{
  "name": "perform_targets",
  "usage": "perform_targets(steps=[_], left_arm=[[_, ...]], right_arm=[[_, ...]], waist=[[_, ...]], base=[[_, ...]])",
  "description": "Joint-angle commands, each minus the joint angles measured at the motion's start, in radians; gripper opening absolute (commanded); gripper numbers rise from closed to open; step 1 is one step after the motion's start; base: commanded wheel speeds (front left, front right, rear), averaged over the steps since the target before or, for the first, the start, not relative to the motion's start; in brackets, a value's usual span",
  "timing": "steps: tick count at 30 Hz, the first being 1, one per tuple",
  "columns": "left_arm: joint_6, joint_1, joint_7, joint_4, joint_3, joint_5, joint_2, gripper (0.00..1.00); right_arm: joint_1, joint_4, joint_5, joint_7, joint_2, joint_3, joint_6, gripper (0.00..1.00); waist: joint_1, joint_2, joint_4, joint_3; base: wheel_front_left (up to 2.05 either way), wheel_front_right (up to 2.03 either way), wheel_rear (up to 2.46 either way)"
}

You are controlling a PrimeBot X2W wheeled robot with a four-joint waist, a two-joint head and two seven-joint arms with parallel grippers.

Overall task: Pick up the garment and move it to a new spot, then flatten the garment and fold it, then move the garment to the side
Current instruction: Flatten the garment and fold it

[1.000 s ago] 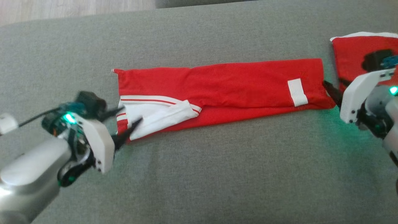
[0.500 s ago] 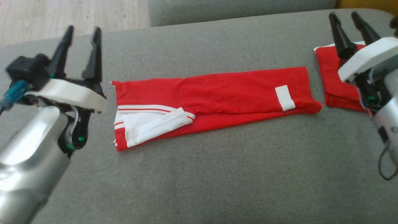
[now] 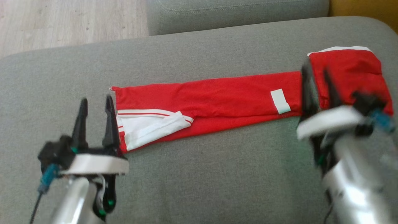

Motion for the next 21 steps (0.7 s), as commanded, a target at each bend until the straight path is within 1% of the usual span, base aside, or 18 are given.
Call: perform_targets(steps=[1, 3, 6, 8, 9, 12, 16, 21], left_arm=[[-0.021, -0.012, -0.005, -0.022, 0.074, 0.041, -0.012, 1.0], [-0.049, 0.015, -0.005, -0.01, 0.11, 0.081, -0.047, 1.0], [-0.093, 0.027, -0.005, 0.003, 0.158, 0.131, -0.088, 1.0], [-0.12, 0.023, -0.005, 0.011, 0.185, 0.159, -0.107, 1.0], [-0.12, 0.023, -0.005, 0.011, 0.185, 0.159, -0.107, 1.0], [-0.151, 0.007, -0.005, 0.021, 0.213, 0.194, -0.127, 1.0], [-0.178, -0.019, -0.005, 0.033, 0.221, 0.228, -0.15, 1.0], [-0.198, -0.05, -0.005, 0.052, 0.209, 0.251, -0.167, 1.0]], right_arm=[[0.034, -0.051, -0.046, -0.009, 0.034, -0.01, 0.007, 1.0], [0.078, -0.069, -0.086, -0.009, 0.057, -0.029, 0.007, 1.0], [0.106, -0.088, -0.124, -0.009, 0.072, -0.047, 0.007, 1.0], [0.104, -0.095, -0.137, -0.009, 0.076, -0.058, 0.007, 1.0], [0.104, -0.095, -0.137, -0.009, 0.076, -0.058, 0.007, 1.0], [0.087, -0.084, -0.163, -0.009, 0.078, -0.072, 0.007, 1.0], [0.04, -0.027, -0.2, 0.023, 0.074, -0.112, 0.007, 1.0], [-0.027, 0.092, -0.221, 0.082, 0.072, -0.235, 0.007, 1.0]], waist=[[0.0001, -0.0001, 0.002, -0.001], [0.0001, -0.0001, 0.003, -0.001], [0.0001, -0.0001, 0.006, 0.003], [0.0001, -0.0001, 0.009, 0.01], [0.0001, -0.0001, 0.009, 0.01], [0.0001, -0.0001, 0.015, 0.025], [0.0001, -0.0001, 0.028, 0.056], [0.0001, -0.0001, 0.049, 0.096]], base=[[0.0, 0.0, 0.0], [0.0, 0.0, 0.0], [0.0, 0.0, 0.0], [0.0, 0.0, 0.0], [0.0, 0.0, 0.0], [0.0, 0.0, 0.0], [0.0, 0.0, 0.0], [0.0, 0.0, 0.0]])
